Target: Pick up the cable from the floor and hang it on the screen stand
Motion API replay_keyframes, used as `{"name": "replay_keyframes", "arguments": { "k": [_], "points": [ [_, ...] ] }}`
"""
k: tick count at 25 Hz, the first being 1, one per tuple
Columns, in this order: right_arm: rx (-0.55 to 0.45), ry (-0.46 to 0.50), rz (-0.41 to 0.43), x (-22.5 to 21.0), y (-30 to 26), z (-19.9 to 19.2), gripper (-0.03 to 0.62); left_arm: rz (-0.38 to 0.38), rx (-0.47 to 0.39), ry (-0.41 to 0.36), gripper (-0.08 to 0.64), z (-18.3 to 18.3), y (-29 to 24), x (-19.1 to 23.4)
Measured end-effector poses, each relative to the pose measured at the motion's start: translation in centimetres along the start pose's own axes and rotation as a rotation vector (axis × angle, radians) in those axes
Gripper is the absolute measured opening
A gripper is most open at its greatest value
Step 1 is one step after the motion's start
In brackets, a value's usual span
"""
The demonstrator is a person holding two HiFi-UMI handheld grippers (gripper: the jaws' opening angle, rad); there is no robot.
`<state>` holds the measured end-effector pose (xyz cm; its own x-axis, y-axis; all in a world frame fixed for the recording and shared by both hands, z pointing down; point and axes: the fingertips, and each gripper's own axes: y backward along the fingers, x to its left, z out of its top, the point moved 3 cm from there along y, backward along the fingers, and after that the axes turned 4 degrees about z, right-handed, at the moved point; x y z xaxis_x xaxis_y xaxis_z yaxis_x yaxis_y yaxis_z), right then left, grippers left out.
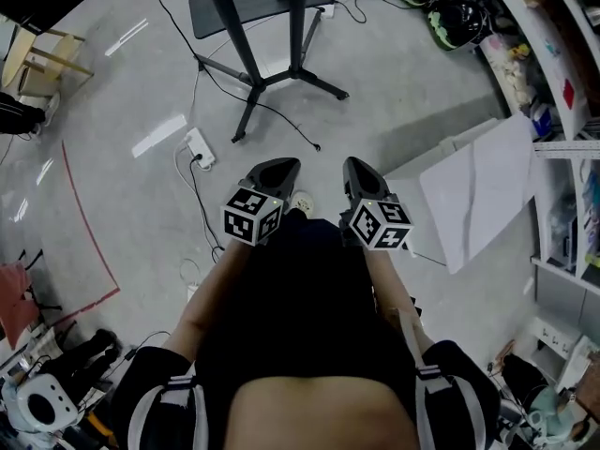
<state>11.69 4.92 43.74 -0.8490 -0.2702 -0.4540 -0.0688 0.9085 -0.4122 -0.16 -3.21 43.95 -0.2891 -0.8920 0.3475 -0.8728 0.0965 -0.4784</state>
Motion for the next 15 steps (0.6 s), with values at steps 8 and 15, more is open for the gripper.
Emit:
{"name": "replay_keyframes", "arguments": {
  "k": [8, 15],
  "points": [
    [0.064, 0.064, 0.002, -2.2, -2.5, -0.2, 0.023, -0.072, 0.043, -0.030, 0.006, 1.5, -3.0, 1.6],
    [0.085, 0.023, -0.146, -4.2, -3.9, -2.6, 0.023, -0.208, 0.154, -0.077, 0.006, 1.1, -8.0, 3.8]
  ]
}}
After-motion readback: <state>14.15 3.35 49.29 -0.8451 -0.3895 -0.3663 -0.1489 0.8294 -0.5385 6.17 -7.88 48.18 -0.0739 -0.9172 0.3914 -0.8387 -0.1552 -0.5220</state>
